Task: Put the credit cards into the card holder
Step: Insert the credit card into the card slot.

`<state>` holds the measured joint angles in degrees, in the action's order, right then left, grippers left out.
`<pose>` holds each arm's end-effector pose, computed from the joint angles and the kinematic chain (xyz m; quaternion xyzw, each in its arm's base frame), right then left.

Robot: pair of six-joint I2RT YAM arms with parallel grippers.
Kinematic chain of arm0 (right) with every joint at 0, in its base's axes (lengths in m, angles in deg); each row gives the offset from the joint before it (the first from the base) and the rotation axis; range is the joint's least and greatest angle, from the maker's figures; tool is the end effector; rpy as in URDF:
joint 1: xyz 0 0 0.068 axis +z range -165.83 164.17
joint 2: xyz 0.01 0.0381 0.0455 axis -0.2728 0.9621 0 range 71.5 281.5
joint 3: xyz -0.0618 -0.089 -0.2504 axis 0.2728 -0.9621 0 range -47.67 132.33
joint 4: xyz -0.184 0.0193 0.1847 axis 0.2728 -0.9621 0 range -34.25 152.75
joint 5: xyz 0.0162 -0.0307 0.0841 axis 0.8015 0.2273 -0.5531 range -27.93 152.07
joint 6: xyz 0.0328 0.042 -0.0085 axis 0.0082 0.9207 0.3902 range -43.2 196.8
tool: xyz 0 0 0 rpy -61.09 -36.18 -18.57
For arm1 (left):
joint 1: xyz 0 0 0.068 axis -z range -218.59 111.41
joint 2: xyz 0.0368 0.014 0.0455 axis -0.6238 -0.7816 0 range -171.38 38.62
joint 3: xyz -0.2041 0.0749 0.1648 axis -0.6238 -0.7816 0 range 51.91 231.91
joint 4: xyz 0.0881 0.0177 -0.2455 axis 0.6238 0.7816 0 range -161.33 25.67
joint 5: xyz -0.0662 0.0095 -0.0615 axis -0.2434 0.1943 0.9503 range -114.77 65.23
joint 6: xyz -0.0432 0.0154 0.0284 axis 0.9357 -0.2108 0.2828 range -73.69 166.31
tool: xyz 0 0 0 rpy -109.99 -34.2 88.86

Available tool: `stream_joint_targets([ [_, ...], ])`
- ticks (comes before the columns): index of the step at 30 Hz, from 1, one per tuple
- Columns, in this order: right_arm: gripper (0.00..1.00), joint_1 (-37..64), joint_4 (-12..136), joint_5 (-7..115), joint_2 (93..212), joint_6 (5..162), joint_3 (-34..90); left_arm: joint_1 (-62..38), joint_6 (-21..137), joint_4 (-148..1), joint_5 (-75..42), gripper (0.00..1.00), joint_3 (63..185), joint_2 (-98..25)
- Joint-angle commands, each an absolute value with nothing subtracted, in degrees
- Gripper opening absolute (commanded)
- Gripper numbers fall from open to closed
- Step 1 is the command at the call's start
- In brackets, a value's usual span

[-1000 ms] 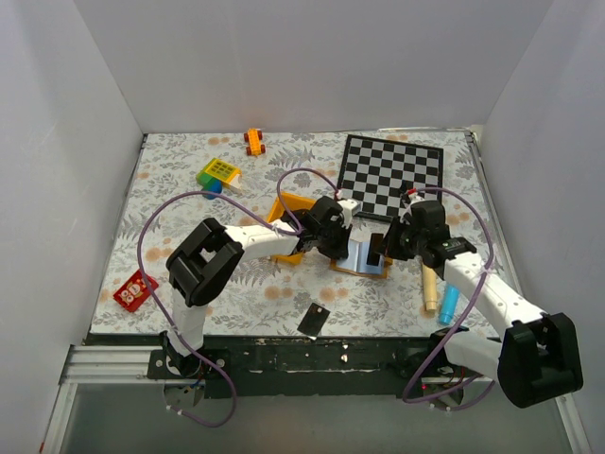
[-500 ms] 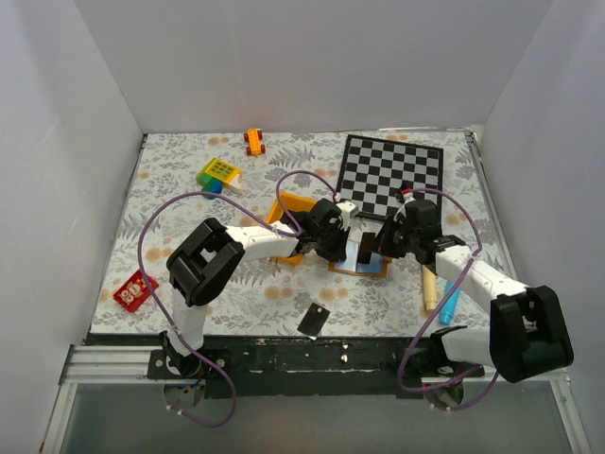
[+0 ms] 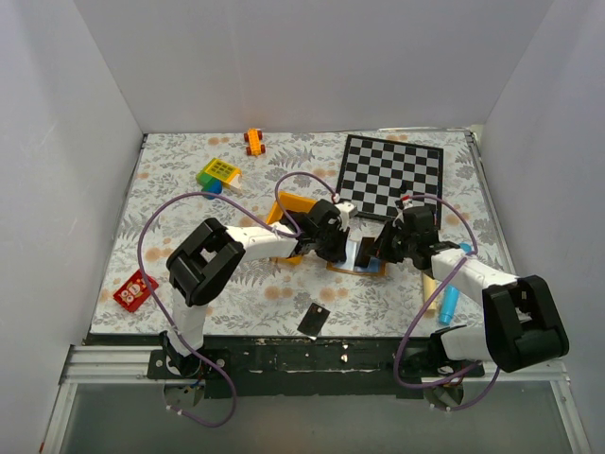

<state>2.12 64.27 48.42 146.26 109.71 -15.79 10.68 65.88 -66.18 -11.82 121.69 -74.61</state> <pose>0.2376 0.0857 0.1736 0.0692 0.9035 0.2734 0.3228 0.2649 -0.3198 0.1497 0.2768 0.8882 -0.2856 0.2301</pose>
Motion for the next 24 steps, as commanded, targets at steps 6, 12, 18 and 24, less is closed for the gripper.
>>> stream_joint_targets([
  [6, 0.01, 1.57, 65.65, 52.49, 147.52, 109.94, -17.35, 8.69, 66.17, -67.46, -11.23, 0.0, 119.68, -73.89],
  [12, 0.01, 1.22, 64.94, 52.93, 147.08, 109.41, -18.05, 7.11, 65.65, -67.9, -11.06, 0.0, 118.62, -73.45],
  [18, 0.01, 1.04, 64.68, 52.67, 146.2, 109.06, -17.96, 6.85, 65.82, -68.51, -11.41, 0.0, 118.01, -74.15],
  [24, 0.01, 1.13, 64.24, 52.14, 146.2, 108.53, -17.88, 5.88, 66.26, -69.4, -11.94, 0.0, 118.09, -73.8],
])
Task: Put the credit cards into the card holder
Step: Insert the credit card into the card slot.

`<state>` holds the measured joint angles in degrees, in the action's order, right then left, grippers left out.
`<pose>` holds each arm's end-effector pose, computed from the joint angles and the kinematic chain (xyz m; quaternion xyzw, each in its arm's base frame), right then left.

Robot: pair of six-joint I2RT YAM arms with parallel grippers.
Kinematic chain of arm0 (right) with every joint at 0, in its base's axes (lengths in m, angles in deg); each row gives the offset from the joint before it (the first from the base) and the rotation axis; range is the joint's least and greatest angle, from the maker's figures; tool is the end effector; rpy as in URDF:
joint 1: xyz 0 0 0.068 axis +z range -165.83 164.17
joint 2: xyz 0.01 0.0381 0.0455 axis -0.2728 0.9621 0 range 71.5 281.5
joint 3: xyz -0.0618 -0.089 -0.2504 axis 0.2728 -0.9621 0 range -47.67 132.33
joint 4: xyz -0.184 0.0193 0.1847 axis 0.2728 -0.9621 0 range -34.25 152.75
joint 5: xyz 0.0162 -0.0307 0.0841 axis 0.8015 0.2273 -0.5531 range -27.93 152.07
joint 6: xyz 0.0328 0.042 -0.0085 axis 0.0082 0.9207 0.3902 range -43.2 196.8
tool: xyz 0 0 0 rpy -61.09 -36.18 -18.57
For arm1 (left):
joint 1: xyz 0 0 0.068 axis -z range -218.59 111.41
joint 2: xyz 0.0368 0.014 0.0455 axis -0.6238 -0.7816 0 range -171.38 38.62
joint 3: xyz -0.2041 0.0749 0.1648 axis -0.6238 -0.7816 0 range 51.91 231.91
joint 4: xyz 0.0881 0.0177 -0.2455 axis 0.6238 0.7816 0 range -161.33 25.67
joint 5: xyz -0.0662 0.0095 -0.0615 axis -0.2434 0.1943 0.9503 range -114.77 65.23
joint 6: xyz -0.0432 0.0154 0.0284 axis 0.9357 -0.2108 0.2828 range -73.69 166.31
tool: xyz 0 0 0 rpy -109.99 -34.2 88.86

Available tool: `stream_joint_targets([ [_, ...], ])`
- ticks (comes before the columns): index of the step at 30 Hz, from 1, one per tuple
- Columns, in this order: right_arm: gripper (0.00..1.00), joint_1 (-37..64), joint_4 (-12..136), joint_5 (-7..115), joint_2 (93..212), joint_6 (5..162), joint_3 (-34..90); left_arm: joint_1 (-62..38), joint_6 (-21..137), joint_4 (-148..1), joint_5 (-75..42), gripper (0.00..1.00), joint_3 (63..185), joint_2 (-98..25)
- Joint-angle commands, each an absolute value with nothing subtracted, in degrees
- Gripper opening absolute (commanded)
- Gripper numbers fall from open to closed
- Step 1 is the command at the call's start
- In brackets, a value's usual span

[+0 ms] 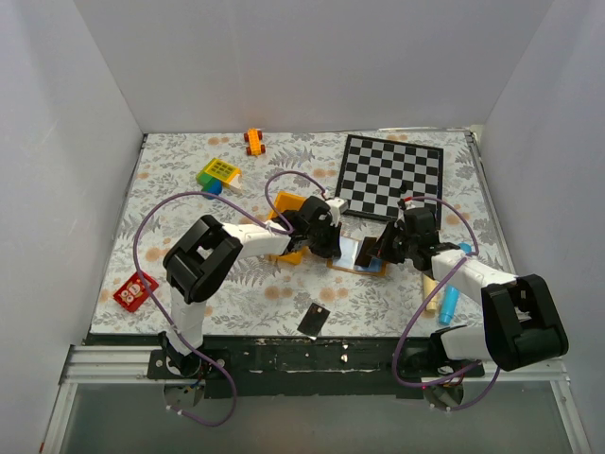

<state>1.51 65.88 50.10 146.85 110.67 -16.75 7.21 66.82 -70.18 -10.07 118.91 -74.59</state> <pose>0.2383 0.0821 0.1683 0.0877 0.9029 0.2629 0.3287 0.2797 -0.3005 0.1411 0.2477 0.8913 -0.2970 0.2367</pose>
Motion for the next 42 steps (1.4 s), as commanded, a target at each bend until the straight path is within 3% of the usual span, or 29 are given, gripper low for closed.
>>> stream_joint_targets([
  [1, 0.01, 1.13, 64.07, 52.14, 146.2, 108.36, -17.88, 5.7, 66.17, -69.22, -11.94, 0.0, 118.53, -73.88],
  [13, 0.01, 0.69, 64.24, 48.72, 142.95, 110.02, -15.77, 5.61, 66.17, -69.66, -10.62, 0.0, 117.65, -75.03],
  [33, 0.01, 0.43, 72.5, 45.37, 147.61, 116.26, -15.68, 5.61, 66.53, -70.01, -9.12, 0.0, 117.56, -75.82],
  [42, 0.01, 0.43, 70.22, 48.62, 147.61, 116.79, -16.56, 5.61, 66.44, -70.01, -8.77, 0.0, 117.83, -75.99],
])
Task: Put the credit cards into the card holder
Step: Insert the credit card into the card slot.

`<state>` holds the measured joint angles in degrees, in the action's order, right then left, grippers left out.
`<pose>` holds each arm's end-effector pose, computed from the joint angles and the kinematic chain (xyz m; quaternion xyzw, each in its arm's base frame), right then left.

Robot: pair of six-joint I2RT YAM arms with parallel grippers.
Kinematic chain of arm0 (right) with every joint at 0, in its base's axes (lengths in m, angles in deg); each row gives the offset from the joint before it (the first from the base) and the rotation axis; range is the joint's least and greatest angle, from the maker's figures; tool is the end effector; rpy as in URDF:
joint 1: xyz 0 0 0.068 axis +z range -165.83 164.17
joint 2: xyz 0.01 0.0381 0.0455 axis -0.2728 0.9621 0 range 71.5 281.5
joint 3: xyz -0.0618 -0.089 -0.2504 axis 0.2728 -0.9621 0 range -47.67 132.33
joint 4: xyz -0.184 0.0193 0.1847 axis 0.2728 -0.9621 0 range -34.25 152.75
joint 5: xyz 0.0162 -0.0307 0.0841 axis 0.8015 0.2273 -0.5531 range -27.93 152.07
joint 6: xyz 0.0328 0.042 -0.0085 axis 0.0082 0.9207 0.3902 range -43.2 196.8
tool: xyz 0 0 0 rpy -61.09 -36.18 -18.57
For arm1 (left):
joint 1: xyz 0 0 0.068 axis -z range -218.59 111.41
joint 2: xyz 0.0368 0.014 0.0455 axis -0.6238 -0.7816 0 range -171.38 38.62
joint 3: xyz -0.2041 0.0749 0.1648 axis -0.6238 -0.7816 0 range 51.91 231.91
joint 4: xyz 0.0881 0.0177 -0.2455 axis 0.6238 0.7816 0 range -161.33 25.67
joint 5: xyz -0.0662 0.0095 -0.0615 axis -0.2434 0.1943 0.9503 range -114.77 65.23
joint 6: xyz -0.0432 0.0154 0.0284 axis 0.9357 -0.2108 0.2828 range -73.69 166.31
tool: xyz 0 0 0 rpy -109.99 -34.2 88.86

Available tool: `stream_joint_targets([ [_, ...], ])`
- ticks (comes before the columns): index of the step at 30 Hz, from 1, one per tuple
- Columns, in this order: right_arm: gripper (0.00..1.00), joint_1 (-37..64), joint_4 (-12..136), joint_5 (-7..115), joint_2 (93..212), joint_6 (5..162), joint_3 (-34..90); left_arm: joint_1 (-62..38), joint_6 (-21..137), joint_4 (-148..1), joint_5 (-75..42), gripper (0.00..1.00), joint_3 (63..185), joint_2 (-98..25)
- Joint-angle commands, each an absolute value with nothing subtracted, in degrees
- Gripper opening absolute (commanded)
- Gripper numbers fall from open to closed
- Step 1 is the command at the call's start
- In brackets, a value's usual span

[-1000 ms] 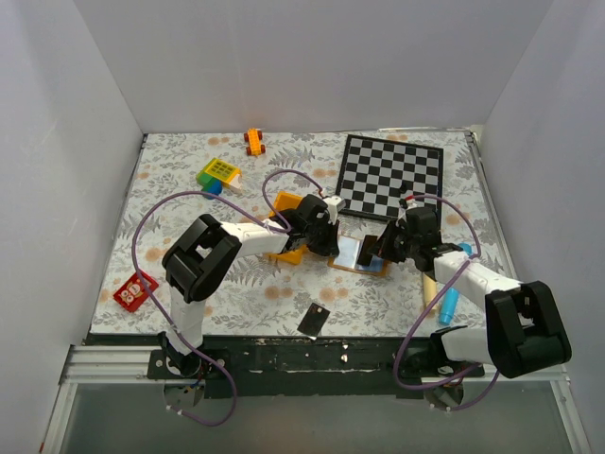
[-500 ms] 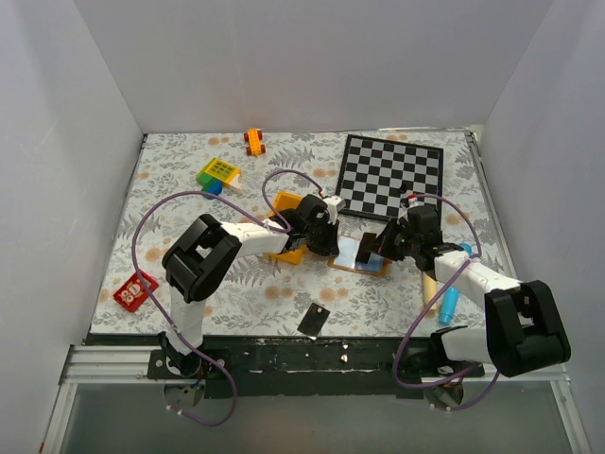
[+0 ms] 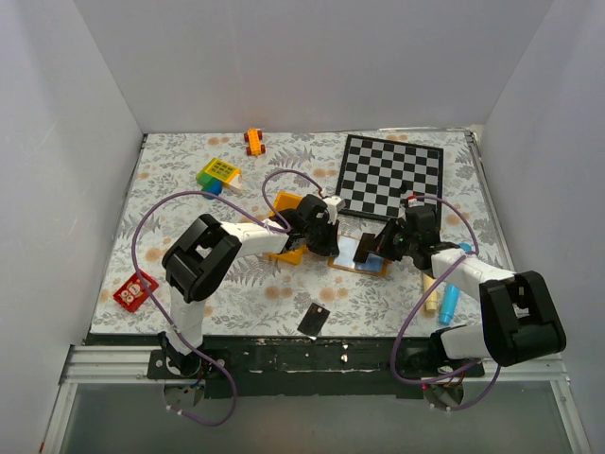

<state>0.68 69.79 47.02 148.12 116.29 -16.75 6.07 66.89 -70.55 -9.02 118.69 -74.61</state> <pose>0.2443 0.0820 0.1691 0.1224 0.8869 0.3059 0.3237 0.2849 -0.2951 0.1405 0.2413 0.8916 -0.3022 0.2355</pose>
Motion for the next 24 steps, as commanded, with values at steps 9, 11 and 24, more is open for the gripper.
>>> stream_joint_targets([
  [9, 0.01, 0.43, 64.77, 50.03, 146.9, 116.7, -16.56, 5.61, 66.44, -70.01, -8.69, 0.0, 117.83, -75.99],
  [11, 0.01, 0.43, 64.07, 50.12, 147.26, 116.79, -16.56, 5.61, 66.44, -70.01, -8.69, 0.0, 117.83, -76.08],
  [24, 0.01, 0.43, 66.26, 49.15, 152.17, 118.2, -17.17, 5.7, 66.35, -69.83, -8.07, 0.0, 118.18, -76.34],
])
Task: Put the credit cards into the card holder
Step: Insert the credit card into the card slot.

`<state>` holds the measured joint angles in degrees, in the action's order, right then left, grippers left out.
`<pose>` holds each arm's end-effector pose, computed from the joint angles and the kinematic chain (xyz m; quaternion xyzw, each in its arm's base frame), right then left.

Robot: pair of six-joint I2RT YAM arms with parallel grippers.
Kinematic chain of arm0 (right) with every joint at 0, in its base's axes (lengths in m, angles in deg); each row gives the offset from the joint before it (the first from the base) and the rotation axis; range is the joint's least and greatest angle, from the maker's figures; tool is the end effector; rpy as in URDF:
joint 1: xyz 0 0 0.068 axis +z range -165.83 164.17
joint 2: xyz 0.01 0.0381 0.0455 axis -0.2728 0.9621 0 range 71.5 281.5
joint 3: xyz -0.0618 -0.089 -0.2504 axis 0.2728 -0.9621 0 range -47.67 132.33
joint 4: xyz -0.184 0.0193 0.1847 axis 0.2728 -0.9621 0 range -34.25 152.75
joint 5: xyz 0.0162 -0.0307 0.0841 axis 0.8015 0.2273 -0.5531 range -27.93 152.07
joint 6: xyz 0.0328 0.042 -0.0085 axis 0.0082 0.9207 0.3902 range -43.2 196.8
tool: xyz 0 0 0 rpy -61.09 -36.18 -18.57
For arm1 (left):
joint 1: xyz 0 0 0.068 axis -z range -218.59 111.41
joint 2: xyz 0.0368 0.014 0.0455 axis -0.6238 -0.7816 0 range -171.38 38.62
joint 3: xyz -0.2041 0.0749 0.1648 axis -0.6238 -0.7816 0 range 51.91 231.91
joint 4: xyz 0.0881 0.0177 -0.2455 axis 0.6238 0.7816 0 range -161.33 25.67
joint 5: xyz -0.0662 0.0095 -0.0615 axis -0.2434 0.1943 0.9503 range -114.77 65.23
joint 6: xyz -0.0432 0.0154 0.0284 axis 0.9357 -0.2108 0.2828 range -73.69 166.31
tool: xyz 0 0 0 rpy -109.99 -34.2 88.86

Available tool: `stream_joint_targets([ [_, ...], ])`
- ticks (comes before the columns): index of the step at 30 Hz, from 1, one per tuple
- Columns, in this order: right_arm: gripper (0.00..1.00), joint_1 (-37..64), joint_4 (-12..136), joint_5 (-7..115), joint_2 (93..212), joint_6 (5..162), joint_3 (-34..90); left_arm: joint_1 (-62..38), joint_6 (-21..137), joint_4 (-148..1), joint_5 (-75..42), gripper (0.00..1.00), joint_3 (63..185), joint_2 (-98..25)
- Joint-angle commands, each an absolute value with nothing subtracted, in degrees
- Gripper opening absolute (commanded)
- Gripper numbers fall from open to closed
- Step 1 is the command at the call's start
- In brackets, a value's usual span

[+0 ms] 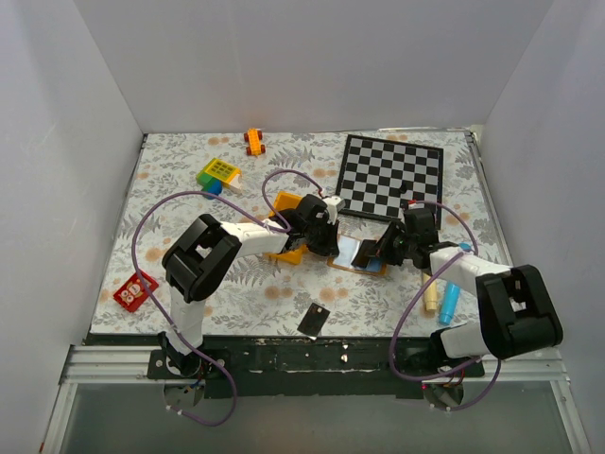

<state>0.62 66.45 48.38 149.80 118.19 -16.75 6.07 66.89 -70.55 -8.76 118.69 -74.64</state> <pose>0.2422 0.0802 0.1573 0.1513 0.9015 0.2848 0.2888 0.2847 -0.2952 0.1403 0.2420 0.8913 -0.3038 0.2340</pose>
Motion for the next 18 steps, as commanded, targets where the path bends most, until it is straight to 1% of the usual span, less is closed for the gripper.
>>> stream_joint_targets([
  [1, 0.01, 0.43, 66.52, 49.06, 152.53, 118.46, -17.17, 5.7, 66.35, -69.75, -8.07, 0.0, 118.09, -76.26],
  [9, 0.01, 0.43, 67.67, 48.27, 153.94, 118.64, -17.61, 5.7, 66.26, -69.66, -7.98, 0.0, 118.18, -76.52],
  [18, 0.01, 0.43, 70.22, 44.76, 155.78, 119.08, -18.05, 5.7, 66.26, -69.66, -7.81, 0.0, 118.18, -76.78],
])
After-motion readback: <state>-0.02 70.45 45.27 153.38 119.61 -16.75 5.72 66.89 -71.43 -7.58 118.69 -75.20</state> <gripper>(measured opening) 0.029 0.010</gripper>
